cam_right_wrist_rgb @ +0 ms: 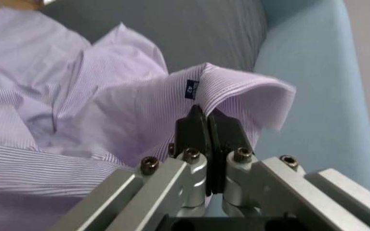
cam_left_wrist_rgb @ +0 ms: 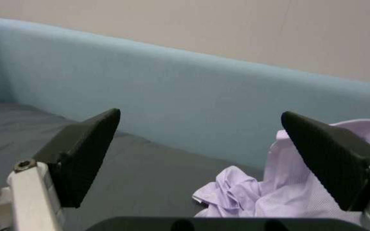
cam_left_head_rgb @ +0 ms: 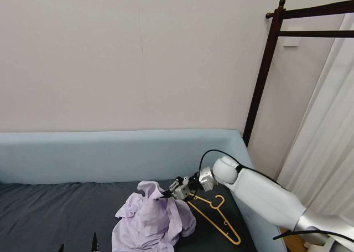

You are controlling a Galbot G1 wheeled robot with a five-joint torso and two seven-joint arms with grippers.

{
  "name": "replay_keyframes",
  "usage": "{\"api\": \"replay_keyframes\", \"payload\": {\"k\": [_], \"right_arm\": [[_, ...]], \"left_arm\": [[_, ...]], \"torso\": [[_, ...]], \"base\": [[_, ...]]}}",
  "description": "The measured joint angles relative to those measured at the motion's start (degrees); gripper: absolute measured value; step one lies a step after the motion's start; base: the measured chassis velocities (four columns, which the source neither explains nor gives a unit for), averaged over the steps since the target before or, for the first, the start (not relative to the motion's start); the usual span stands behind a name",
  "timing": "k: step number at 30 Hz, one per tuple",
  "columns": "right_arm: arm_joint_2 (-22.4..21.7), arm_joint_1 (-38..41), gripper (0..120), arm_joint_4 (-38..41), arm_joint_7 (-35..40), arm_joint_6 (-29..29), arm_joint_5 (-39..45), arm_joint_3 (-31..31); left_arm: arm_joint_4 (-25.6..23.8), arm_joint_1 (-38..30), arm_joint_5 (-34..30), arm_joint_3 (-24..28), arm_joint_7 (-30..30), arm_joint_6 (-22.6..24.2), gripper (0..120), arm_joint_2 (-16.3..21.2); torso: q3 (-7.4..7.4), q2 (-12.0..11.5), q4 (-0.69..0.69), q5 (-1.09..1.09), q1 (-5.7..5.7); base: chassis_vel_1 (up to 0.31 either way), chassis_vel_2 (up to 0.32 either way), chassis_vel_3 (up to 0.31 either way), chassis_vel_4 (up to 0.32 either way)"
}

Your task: Pick up the clothes from the sofa and hang them on the clothes hanger.

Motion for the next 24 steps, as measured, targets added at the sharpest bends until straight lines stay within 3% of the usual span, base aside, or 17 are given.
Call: {"api": "replay_keyframes", "payload": {"k": [3, 13, 17, 20, 24], "right_arm": [[4.22, -1.32, 0, -9.27, 0.3, 2.61, -3.74, 4.75], [5.41, -4.34, 0, -12.65, 3.47, 2.12, -6.4, 5.46], [5.29, -4.88, 10, -12.54, 5.28, -0.19, -5.33, 5.44], [3.7, -4.65, 28, -11.73, 6.22, -1.86, -1.81, 4.4], [2.3, -4.62, 36, -10.64, 6.51, -2.54, -0.32, 4.1]], "left_arm": [[0.27, 0.09, 0.21, -0.03, -0.01, 0.0, 99, -0.12], [1.77, -0.88, 0.36, 0.63, -0.01, 0.19, 99, -0.18], [2.11, -1.44, 0.31, 0.84, -0.01, 0.52, 99, 0.27], [2.27, -1.95, -0.08, 0.9, -0.01, 0.81, 99, 0.97], [2.3, -2.01, -0.23, 0.87, -0.01, 0.83, 99, 1.08]], "torso": [[0.0, 0.0, 0.0, -0.01, 0.0], [0.0, 0.0, -0.01, -0.01, 0.0], [0.0, 0.0, -0.01, -0.01, 0.0], [0.0, 0.0, 0.0, 0.0, 0.0], [0.0, 0.0, 0.0, 0.0, 0.0]], "base": [[0.0, 0.0, 0.0, 0.0], [0.0, 0.0, 0.0, 0.0], [0.0, 0.0, 0.0, 0.0], [0.0, 0.0, 0.0, 0.0], [0.0, 0.0, 0.0, 0.0]]}}
